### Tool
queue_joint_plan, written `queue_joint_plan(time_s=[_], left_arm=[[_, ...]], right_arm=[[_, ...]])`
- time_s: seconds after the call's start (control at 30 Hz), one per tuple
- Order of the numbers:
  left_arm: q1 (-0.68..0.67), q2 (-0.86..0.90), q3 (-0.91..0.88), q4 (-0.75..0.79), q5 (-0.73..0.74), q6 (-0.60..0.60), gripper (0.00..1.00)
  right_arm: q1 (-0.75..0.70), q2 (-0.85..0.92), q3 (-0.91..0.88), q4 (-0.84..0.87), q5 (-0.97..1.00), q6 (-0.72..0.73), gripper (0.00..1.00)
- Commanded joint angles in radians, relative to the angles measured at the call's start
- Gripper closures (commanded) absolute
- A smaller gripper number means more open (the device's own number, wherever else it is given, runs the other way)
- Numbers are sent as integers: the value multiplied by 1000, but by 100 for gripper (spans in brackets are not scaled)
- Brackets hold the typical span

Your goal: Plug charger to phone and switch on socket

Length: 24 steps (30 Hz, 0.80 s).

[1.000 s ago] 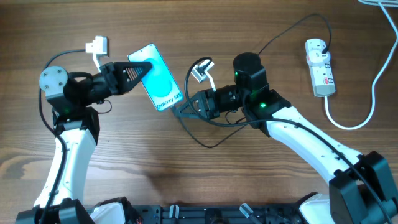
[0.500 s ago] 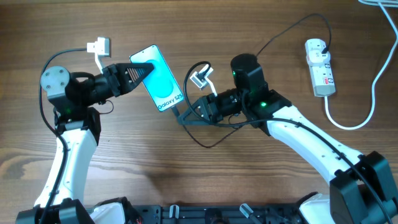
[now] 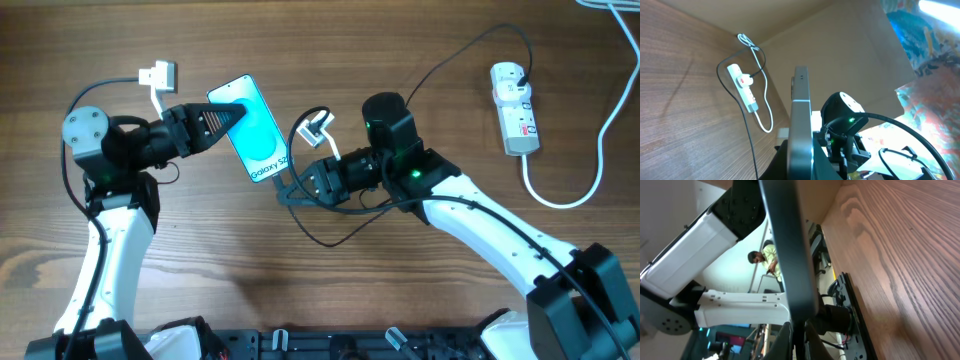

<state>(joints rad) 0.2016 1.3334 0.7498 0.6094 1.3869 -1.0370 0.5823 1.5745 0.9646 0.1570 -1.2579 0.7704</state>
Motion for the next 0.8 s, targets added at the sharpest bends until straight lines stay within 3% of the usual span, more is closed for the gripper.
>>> queue_joint_plan(time_s=[0.0,0.57,0.77], left_arm=[[-15,-5,0,-24,190,16,96],[-87,-5,-24,-124,191,66,96],[-87,-8,-101,-124,190,79,96]], right_arm=[[-4,10,24,71,63,24,95],[-34,10,54,124,91,67,95],[-38,10,63,45,141,7,95]])
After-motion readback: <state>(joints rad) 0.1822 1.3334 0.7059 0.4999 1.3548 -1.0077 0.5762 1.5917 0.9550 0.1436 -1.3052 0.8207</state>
